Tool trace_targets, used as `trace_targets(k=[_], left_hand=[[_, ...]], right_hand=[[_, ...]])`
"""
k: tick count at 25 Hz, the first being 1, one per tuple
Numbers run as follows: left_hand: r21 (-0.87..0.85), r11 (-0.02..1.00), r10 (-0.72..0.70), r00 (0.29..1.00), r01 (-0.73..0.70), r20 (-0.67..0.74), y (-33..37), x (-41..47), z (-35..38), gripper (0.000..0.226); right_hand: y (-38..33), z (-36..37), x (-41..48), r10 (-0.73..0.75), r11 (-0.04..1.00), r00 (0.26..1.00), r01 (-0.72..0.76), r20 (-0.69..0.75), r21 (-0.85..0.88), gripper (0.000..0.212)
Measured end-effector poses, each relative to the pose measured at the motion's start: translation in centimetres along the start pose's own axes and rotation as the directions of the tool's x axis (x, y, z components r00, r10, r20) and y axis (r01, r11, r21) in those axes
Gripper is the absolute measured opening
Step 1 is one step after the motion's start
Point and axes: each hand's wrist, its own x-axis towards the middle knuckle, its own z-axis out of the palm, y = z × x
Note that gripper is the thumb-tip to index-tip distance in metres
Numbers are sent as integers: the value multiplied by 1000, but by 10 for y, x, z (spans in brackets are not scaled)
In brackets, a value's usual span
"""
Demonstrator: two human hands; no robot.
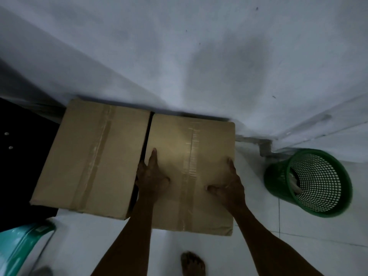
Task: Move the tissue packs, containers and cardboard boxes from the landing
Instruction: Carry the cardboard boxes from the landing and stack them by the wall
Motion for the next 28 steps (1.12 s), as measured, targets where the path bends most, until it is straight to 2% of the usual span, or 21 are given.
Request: trace_targets(k=[7, 12, 14, 18, 22, 25, 28], left_hand=[[-24, 999, 22, 999, -23, -41, -4, -9, 4, 110], [48, 988, 155, 965, -148, -210, -4, -27, 5, 91], [76, 986, 165, 954, -151, -249, -11, -33, 3, 90], [202, 979, 85, 953, -26, -290, -29, -48, -4, 96], [52, 991, -101, 931, 127, -350, -51, -61, -8, 105], [136, 962, -175, 918, 237, -357, -67, -67, -6, 108], [130, 948, -246, 926, 292, -288, -83, -69, 0, 110]], right_hand=[[2, 7, -7, 14, 1000, 1000, -14, -11, -9, 128], [0, 10, -8, 49, 999, 999, -49, -19, 7, 126], [-1, 12, -9, 59, 998, 998, -59, -34, 4, 124], [-5, 12, -13, 100, 995, 994, -101, -49, -19, 117], [-13, 13, -17, 108, 992, 990, -113, -87, -57, 111], [-18, 18, -16, 89, 993, 992, -94, -87, -64, 109], [-20, 21, -16, 116, 990, 989, -123, -91, -73, 106]])
